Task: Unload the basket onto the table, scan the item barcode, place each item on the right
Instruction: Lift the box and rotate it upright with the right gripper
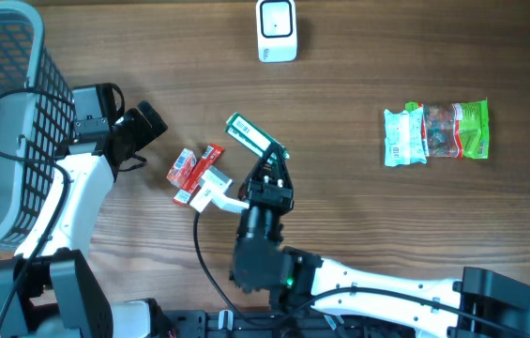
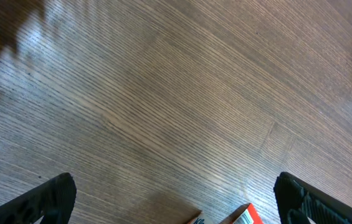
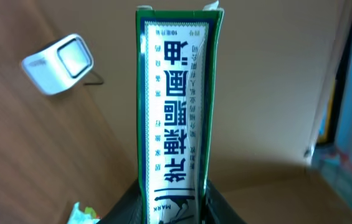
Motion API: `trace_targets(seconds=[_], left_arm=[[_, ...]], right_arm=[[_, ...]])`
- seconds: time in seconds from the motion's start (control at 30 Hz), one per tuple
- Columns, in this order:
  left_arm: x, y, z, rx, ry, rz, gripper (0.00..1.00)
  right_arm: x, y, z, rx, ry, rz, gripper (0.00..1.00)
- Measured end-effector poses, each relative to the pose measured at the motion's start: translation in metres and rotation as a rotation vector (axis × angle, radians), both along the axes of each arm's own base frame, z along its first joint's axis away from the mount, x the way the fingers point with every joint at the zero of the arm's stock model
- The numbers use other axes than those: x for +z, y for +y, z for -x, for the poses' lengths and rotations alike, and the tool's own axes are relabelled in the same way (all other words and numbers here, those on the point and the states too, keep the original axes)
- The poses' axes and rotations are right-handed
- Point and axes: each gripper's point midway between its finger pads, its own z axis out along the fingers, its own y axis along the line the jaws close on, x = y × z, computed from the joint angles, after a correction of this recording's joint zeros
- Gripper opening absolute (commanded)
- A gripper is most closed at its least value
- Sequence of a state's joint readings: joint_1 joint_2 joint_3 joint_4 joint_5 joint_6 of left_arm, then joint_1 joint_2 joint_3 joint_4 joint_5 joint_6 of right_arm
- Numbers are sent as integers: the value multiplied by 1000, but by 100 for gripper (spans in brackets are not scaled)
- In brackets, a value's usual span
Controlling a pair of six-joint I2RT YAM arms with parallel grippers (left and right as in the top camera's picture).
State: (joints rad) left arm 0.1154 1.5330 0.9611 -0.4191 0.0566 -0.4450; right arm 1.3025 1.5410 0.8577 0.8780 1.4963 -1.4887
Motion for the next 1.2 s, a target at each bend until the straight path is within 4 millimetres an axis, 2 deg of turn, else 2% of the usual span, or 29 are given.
trace_targets(seconds=[0.13,0.2,0.37,0.57,0.9,1.03,1.13,1.2], left_arm=[[0,0,0,0,0,0,100],[0,0,0,0,0,0,100],[0,0,0,0,0,0,100],[0,0,0,0,0,0,100],[0,0,0,0,0,0,100],[0,0,0,0,0,0,100],[0,0,0,0,0,0,100],[0,0,0,0,0,0,100]], right_arm=[[37,-18,5,-22,-35,-54,19],[42,-23,6,-27,-30,-19,18],[34,-17,5,-28,14,164,18],[34,-18,4,-30,15,164,15],[32,-44,-21,-134,6,94,15],[9,-35,-31,-148,17,117,16],[-4,-41,-45,-194,30,141,17],[-6,-45,-48,-210,33,147,17]])
